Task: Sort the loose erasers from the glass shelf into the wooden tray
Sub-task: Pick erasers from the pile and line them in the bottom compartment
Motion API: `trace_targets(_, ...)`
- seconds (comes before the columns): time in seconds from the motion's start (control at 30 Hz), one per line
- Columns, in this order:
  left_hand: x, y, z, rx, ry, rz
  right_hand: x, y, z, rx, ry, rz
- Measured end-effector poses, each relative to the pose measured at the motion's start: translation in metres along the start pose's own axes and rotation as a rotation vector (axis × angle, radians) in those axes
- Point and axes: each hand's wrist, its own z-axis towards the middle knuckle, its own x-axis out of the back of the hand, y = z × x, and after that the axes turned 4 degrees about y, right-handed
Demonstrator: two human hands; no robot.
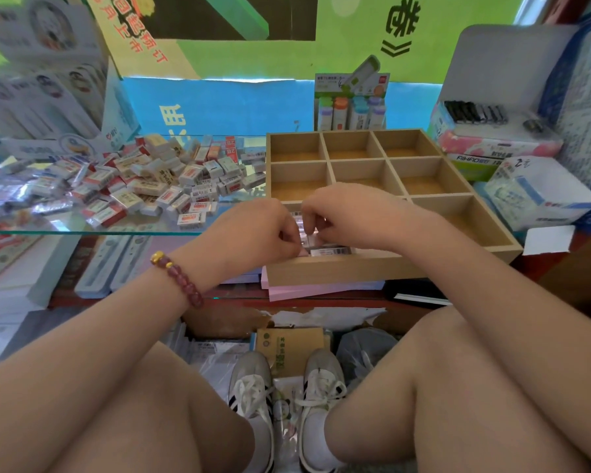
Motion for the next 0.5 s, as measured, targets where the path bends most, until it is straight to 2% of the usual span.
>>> trace_targets(0.13, 0.001, 0.001, 0.000, -0.012, 0.005, -0.061, 0.001, 0.011, -0.016, 0.015, -0.026, 0.280)
trace_targets(0.37, 0.003, -0.003, 0.001, -0.010, -0.025, -0.151, -0.003, 0.015, -0.016, -0.012, 0.029, 0.098)
trace_targets(0.5, 0.005, -0.004, -0.003, -0.032, -0.008, -0.170, 0.000, 0.022, -0.024, -0.013, 0.072, 0.253)
